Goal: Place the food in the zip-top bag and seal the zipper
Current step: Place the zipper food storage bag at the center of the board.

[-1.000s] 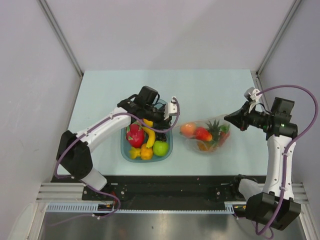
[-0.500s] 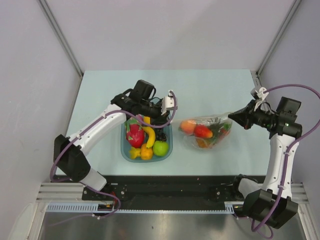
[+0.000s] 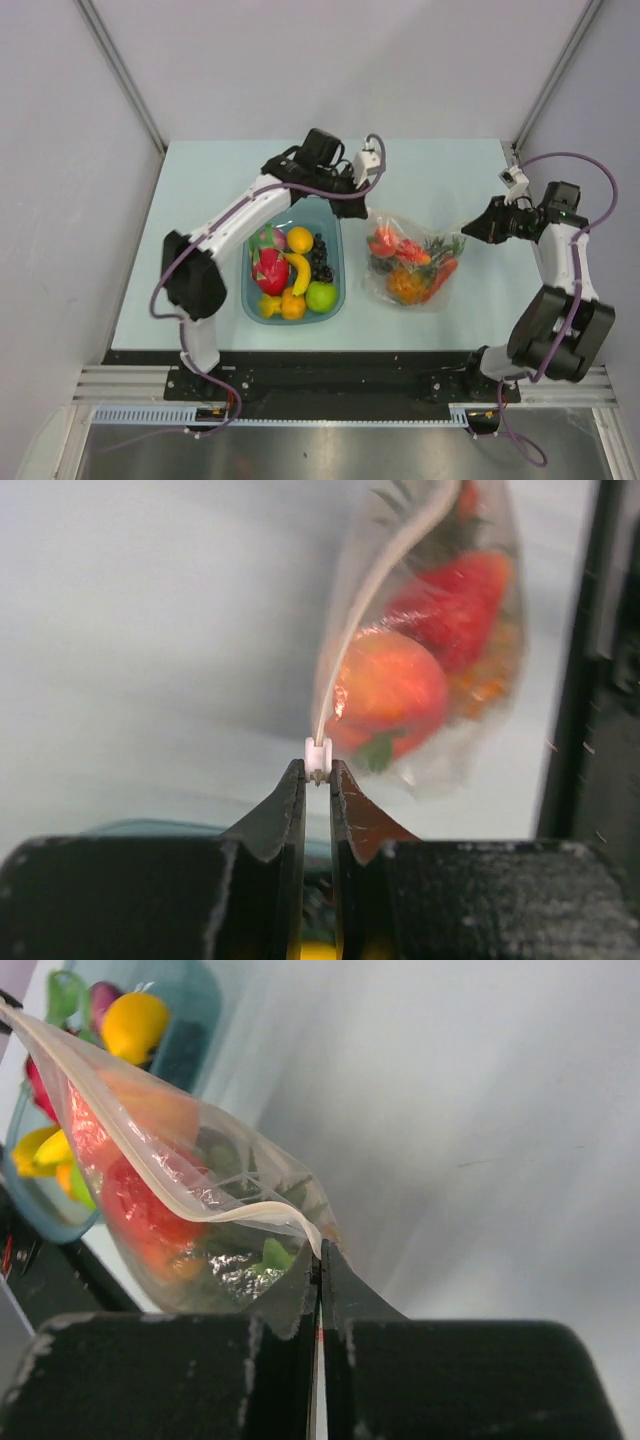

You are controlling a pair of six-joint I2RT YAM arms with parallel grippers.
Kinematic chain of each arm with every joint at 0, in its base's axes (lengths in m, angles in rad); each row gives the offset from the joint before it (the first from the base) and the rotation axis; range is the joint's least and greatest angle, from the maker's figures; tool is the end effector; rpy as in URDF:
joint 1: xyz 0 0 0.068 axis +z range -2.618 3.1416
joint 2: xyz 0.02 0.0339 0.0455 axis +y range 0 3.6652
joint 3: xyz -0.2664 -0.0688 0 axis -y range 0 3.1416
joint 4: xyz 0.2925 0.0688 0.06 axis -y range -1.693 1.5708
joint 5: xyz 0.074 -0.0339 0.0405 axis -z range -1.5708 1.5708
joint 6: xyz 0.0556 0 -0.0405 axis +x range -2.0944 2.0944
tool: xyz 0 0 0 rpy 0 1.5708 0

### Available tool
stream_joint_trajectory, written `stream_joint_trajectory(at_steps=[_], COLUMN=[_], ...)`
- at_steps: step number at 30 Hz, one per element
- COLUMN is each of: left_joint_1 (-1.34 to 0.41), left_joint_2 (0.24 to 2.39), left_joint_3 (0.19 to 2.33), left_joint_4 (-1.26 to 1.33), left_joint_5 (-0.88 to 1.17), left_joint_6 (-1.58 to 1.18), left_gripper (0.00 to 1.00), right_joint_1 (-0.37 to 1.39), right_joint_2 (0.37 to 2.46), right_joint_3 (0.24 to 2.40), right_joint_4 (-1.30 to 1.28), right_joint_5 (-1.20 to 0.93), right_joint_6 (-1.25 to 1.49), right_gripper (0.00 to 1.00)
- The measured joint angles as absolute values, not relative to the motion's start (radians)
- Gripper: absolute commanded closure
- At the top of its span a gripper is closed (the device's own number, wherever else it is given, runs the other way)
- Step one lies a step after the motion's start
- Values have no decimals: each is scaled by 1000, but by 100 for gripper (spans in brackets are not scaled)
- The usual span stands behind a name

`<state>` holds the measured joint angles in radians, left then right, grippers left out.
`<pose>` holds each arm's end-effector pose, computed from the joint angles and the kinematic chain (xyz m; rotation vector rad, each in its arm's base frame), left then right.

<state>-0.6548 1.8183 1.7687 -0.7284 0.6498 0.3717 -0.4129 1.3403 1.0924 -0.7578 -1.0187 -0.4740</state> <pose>0.3480 -0.3096 0.3342 1.4099 1.8420 -0.9016 0.3054 -0.0821 0.2721 -0.4046 2.0894 0.7981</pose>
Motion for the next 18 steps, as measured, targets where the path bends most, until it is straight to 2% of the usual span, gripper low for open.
stream_joint_trajectory(at_steps=[2,5,6,7,8,9,10,11,12,13,15,16,18], left_joint_1=[-633,-598,-590,-580,-575,-569,-562,-556,-553,-550,-540,-536,-522], left_joint_2=[1949,2075,2099,2120,2134,2140,2142,2141,2141,2140,2131,2124,2103], left_joint_3=[1878,1958,1971,1979,1982,1984,1984,1986,1993,1999,2002,2002,2002], left_joint_4=[-699,-670,-664,-660,-659,-659,-659,-658,-657,-650,-641,-641,-643], left_joint_5=[613,578,574,569,564,560,559,560,562,564,564,564,562], left_joint_6=[329,276,264,252,241,233,216,206,194,182,156,149,138], left_gripper=[91,80,65,57,49,35,29,24,8,1,0,0,0], right_joint_1=[-396,-362,-350,-340,-329,-321,-309,-300,-295,-289,-282,-280,-278], right_joint_2=[1441,1553,1579,1598,1614,1627,1644,1659,1670,1684,1708,1710,1711], right_joint_3=[1093,1102,1108,1116,1127,1138,1159,1179,1195,1220,1267,1283,1307], right_joint_4=[-669,-553,-522,-495,-472,-457,-439,-425,-419,-416,-410,-407,-407], right_joint_5=[-982,-933,-919,-908,-897,-887,-877,-871,-868,-865,-857,-850,-845], right_joint_6=[-426,-362,-343,-328,-315,-309,-300,-290,-280,-277,-271,-264,-250], right_gripper=[100,99,97,94,87,79,63,55,47,35,26,14,10])
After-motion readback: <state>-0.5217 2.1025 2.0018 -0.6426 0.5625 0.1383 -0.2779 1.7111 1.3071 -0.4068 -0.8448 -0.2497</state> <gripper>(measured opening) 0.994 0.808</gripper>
